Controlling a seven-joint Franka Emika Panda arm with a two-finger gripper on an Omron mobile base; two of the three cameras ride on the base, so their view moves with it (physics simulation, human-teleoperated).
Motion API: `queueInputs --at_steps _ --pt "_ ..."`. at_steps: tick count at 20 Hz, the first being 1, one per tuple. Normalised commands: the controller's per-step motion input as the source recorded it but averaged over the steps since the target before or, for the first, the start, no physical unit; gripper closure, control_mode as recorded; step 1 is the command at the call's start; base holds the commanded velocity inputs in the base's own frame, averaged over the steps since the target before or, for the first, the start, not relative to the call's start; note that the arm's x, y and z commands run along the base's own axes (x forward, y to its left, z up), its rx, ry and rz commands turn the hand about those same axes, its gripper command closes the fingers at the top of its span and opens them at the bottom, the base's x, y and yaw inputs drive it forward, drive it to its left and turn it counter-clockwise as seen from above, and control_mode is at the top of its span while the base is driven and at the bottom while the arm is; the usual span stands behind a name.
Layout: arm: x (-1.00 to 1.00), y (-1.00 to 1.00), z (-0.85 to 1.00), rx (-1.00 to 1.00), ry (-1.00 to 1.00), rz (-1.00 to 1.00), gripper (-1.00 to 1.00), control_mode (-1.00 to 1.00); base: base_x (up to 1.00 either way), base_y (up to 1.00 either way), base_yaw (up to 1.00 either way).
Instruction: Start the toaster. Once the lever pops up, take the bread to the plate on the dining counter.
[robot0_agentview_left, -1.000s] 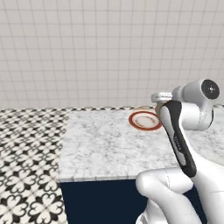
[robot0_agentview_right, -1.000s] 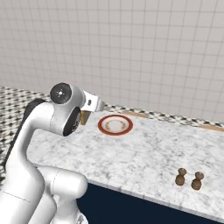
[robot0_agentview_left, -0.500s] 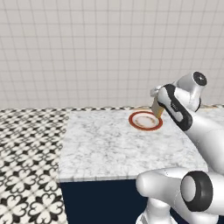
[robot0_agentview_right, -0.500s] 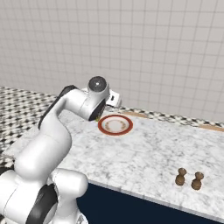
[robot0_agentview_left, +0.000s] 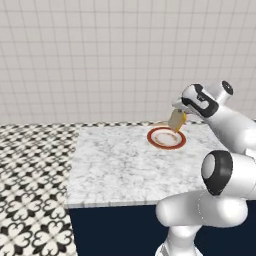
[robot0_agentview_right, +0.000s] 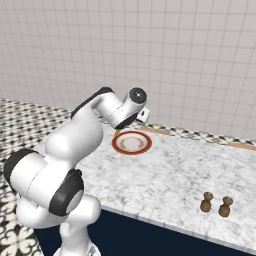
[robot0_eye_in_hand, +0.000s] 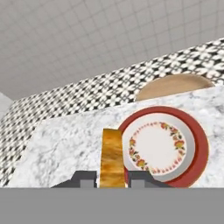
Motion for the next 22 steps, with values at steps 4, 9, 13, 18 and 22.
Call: queueInputs --at_steps 4,9,13,18,22 --pt "0.01 0.03 -0.65 0.10 -0.06 0.02 1.00 -1.00 0.00 0.00 0.00" --pt "0.23 0.16 -0.32 0.01 -0.08 0.00 1.00 -1.00 0.00 0.00 0.00" --pt "0.60 0.31 -0.42 0.00 -0.05 -0.01 1.00 -1.00 0.00 0.00 0.00" --pt "0.53 0.09 -0.32 0.00 0.00 -0.01 1.00 -1.00 0.00 0.00 0.00" --pt "0.19 -0.01 -0.23 0.00 0.00 0.00 1.00 -1.00 0.00 0.00 0.00"
